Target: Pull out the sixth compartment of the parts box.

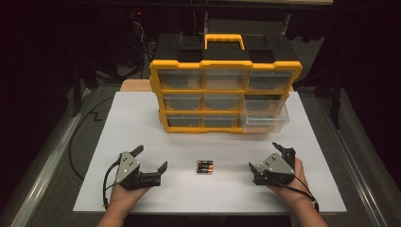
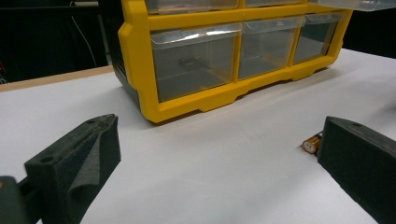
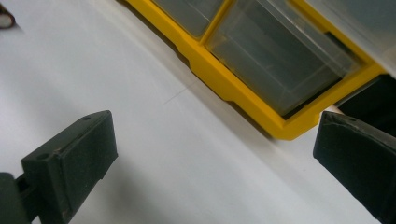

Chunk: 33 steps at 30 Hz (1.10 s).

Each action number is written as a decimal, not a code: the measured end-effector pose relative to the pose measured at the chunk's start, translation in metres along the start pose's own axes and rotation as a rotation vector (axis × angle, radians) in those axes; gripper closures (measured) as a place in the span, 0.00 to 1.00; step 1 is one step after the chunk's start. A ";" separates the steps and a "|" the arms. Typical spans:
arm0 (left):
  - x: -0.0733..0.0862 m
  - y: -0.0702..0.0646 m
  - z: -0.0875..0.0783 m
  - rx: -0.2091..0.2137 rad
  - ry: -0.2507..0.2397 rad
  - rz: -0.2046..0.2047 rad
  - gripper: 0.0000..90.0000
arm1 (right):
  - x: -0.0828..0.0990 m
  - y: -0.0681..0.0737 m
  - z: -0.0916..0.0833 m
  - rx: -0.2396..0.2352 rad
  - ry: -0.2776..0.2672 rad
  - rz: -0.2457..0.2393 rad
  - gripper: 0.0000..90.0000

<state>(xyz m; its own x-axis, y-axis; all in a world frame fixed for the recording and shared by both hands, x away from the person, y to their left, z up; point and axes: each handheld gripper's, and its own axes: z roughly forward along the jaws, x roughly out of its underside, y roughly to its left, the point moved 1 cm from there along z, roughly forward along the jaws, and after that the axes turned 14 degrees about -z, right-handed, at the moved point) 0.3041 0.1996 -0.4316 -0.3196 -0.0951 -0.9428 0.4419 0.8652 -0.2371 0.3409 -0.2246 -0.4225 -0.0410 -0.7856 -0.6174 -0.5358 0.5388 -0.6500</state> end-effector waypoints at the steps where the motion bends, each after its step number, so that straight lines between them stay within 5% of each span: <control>1: 0.000 0.000 0.000 0.000 0.000 0.000 0.01 | 0.000 0.000 0.000 -0.004 -0.001 0.015 0.01; 10: 0.000 0.000 0.000 -0.006 0.002 -0.001 0.01 | 0.002 -0.006 -0.001 -0.044 -0.045 0.140 0.01; 13: 0.000 0.000 0.000 -0.009 0.003 -0.001 0.01 | 0.002 -0.008 -0.002 -0.049 -0.070 0.221 0.01; 29: 0.001 0.004 0.002 -0.032 0.025 -0.003 0.01 | 0.006 -0.015 -0.004 -0.075 -0.129 0.438 0.01; 30: 0.000 0.004 0.002 -0.031 0.009 -0.004 0.01 | 0.010 -0.018 -0.004 -0.082 -0.132 0.479 0.01; 33: -0.001 0.003 0.002 -0.029 -0.004 -0.010 0.01 | 0.012 -0.019 -0.005 -0.072 -0.121 0.484 0.01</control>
<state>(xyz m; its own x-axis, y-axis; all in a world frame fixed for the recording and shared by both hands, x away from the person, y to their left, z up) 0.3075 0.2014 -0.4317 -0.3207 -0.1055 -0.9413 0.4145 0.8780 -0.2396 0.3466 -0.2458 -0.4159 -0.2033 -0.4071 -0.8905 -0.5362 0.8073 -0.2466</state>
